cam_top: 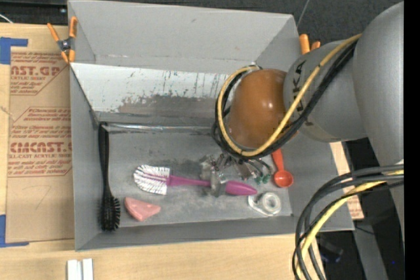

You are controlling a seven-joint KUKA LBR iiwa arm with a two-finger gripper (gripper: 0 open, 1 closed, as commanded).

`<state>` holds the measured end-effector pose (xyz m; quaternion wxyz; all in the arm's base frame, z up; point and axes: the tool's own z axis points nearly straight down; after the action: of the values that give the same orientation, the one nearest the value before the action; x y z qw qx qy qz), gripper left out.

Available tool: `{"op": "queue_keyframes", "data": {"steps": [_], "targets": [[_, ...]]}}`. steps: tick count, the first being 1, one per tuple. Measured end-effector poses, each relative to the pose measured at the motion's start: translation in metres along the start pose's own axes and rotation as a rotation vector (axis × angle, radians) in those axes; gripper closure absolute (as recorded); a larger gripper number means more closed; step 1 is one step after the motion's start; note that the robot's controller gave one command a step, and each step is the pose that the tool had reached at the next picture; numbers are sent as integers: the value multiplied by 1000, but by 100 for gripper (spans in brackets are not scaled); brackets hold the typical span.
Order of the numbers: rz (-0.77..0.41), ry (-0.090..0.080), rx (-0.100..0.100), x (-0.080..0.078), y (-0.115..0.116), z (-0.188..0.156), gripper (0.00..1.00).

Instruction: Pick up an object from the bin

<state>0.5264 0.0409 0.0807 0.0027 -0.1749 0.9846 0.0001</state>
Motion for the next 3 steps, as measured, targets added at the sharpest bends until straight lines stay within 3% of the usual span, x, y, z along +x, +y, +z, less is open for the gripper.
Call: {"op": "queue_keyframes", "data": {"steps": [3], "targets": [[-1, -6, 1, -2, 1, -61, 100]]}}
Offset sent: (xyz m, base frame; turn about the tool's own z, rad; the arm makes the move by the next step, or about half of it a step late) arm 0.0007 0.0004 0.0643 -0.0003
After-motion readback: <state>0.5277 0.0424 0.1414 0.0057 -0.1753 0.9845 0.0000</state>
